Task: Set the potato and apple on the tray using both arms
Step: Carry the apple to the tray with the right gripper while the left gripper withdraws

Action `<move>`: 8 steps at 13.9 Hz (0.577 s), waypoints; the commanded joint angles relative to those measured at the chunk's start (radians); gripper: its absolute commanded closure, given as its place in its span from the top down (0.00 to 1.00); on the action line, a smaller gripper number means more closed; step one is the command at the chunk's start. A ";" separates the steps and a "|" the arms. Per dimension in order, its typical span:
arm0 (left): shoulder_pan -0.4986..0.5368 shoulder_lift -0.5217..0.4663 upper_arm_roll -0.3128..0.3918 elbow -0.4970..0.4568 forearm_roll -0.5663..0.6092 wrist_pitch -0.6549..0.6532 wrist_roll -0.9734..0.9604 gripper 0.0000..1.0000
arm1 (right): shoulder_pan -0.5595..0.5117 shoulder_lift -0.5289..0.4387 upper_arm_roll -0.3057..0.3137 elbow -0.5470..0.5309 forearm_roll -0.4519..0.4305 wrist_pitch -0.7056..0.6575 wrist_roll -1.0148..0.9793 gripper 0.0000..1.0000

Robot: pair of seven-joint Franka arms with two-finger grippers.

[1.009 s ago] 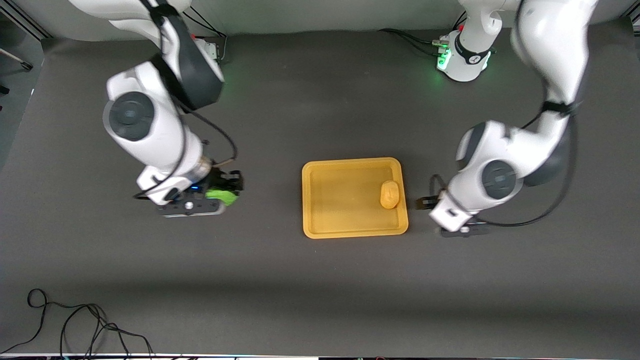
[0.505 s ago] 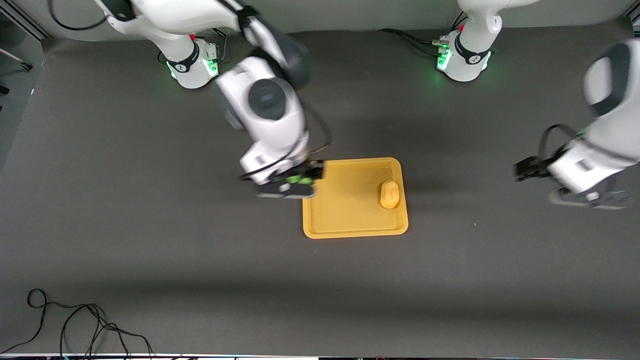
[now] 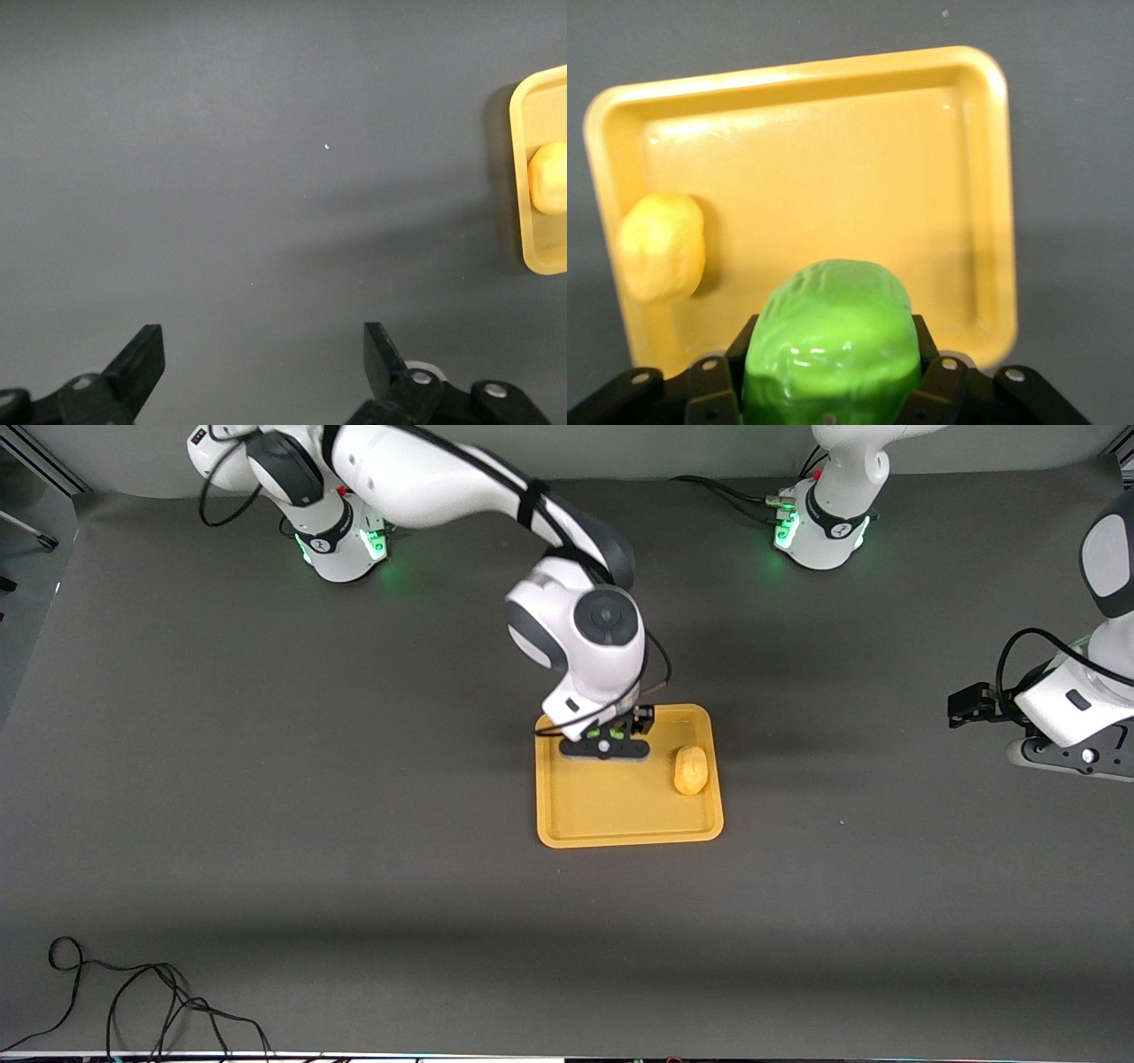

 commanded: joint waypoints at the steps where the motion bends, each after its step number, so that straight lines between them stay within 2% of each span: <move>1: 0.013 -0.032 -0.007 -0.017 -0.004 -0.019 0.027 1.00 | 0.022 0.103 -0.009 0.061 -0.028 0.085 0.052 0.39; 4: 0.013 -0.032 -0.007 -0.029 -0.006 -0.037 0.025 1.00 | 0.033 0.157 -0.012 0.060 -0.064 0.163 0.077 0.39; 8: 0.014 -0.038 -0.005 -0.024 -0.019 -0.037 0.024 1.00 | 0.033 0.189 -0.017 0.058 -0.084 0.196 0.078 0.40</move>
